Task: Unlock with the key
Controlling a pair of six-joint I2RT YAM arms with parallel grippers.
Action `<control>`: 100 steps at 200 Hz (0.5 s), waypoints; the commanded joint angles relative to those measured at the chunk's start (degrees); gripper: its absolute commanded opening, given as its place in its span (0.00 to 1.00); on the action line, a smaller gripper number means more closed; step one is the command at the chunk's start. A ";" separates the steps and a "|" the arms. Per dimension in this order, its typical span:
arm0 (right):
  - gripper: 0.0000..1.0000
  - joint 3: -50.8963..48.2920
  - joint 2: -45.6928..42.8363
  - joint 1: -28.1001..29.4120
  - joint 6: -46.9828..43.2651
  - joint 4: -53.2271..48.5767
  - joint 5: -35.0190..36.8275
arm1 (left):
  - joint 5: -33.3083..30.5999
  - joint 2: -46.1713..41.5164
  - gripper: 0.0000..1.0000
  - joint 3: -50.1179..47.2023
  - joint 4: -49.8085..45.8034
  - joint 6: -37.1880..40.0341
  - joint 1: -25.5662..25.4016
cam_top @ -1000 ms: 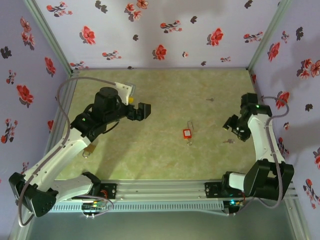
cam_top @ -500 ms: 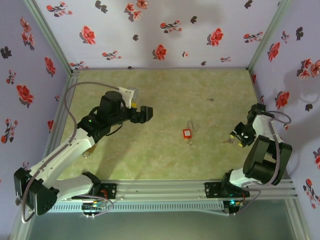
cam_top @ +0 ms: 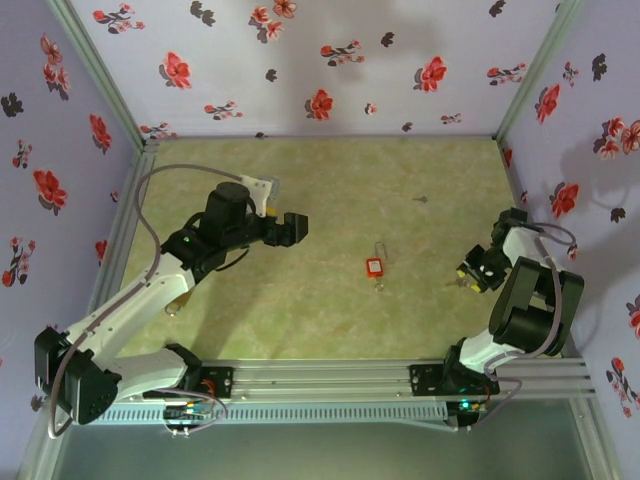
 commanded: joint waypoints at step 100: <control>0.28 -1.99 3.53 1.08 -2.43 2.73 3.09 | 1.53 1.58 0.95 0.84 1.38 -1.28 0.03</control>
